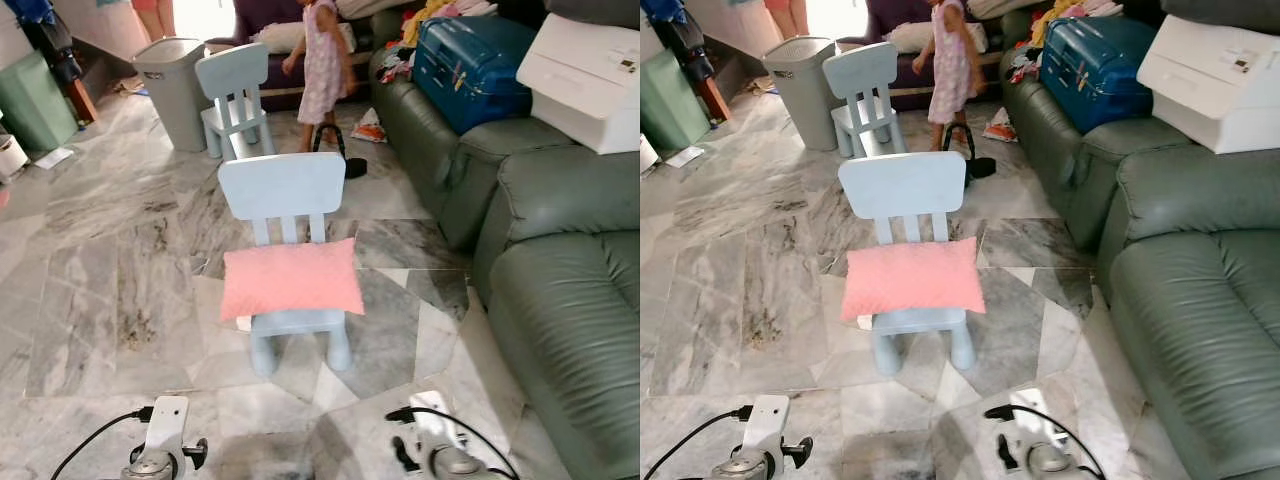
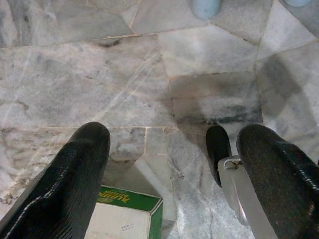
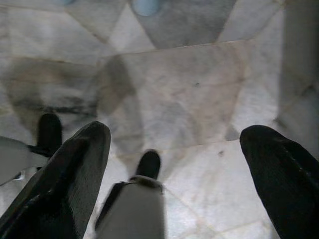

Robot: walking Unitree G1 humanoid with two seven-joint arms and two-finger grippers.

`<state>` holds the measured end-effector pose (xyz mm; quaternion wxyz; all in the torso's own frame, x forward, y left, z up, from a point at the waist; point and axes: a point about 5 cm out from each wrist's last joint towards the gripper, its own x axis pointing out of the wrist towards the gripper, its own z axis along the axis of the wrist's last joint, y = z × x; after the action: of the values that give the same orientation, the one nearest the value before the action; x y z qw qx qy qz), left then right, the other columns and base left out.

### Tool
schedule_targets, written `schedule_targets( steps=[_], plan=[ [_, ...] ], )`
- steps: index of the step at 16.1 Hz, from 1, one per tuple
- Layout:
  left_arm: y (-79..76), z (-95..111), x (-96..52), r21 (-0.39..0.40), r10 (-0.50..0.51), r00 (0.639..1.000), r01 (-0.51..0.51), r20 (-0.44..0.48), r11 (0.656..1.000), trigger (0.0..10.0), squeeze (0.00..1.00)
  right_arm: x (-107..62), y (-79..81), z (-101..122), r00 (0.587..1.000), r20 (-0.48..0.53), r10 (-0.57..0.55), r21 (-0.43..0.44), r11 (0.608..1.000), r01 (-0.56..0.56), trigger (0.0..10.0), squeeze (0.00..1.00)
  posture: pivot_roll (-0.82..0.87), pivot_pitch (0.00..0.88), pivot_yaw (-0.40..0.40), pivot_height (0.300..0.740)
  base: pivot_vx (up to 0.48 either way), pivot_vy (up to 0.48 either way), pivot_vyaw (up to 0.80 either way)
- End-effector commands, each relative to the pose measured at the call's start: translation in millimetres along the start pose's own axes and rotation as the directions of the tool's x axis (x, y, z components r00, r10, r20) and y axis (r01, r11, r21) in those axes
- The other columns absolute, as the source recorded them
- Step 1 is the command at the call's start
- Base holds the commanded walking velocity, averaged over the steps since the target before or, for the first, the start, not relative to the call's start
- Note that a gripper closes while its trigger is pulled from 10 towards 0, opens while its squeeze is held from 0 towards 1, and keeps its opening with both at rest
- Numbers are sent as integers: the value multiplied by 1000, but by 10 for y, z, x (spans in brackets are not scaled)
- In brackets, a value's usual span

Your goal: Move the pillow to the sofa

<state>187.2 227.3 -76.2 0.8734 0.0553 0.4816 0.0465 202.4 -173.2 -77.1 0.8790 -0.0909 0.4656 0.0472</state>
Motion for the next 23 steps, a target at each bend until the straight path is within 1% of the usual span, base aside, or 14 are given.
schedule_targets(
  steps=[1,3,4,5,6,8,12,16,19,20,21,22,23],
  plan=[
    [81,32,-4,0,21,1000,-21,14,1000,10000,0,-17,-175,-7,1000,7,-17,10,1000,17,10000,0,-111,0,64,740,0,0,0],
    [86,39,-4,-8,21,1000,-21,19,1000,10000,0,-53,-363,-81,999,1,-34,-2,999,34,10000,0,-110,0,62,740,0,0,0],
    [88,41,-4,-12,20,1000,-20,20,1000,10000,0,-65,-406,-111,999,-2,-37,-12,999,37,10000,0,-110,0,61,740,0,0,0],
    [86,40,-4,-15,18,1000,-18,21,1000,10000,0,-69,-409,-128,999,-2,-35,-21,999,35,10000,0,-111,0,59,740,247,0,0],
    [85,37,-5,-16,17,1000,-17,19,1000,10000,0,-63,-353,-142,1000,-2,-28,-27,999,28,10000,0,-111,0,59,740,247,0,0],
    [81,27,-5,-21,14,1000,-13,16,1000,10000,0,-37,-149,-135,1000,1,-7,-40,999,7,10000,0,-111,0,57,740,259,0,0],
    [85,21,-6,-20,12,1000,-12,16,1000,10000,0,-6,61,-46,1000,7,13,-44,999,-13,10000,0,-111,0,59,740,316,0,0],
    [84,20,-6,-19,11,1000,-11,15,1000,10000,0,7,144,25,1000,12,18,-50,999,-18,10000,0,-111,0,59,740,330,0,0],
    [81,20,-6,-15,10,1000,-10,15,1000,10000,0,17,244,98,999,21,26,-56,998,-25,10000,0,-110,0,59,740,325,0,0],
    [80,23,-6,-14,10,1000,-10,15,1000,10000,0,22,303,151,999,28,31,-56,998,-29,10000,0,-110,0,59,740,322,0,0],
    [80,24,-6,-14,10,1000,-10,16,1000,10000,0,24,321,167,999,30,33,-57,998,-31,10000,0,-110,0,60,740,322,0,0],
    [78,28,-5,-12,10,1000,-10,16,1000,10000,0,26,373,215,999,37,37,-58,998,-35,10000,0,-110,0,60,740,326,0,0],
    [77,29,-5,-12,11,1000,-10,17,1000,10000,0,27,371,226,999,38,37,-59,998,-34,10000,0,-110,0,60,740,322,0,0]
  ],
)
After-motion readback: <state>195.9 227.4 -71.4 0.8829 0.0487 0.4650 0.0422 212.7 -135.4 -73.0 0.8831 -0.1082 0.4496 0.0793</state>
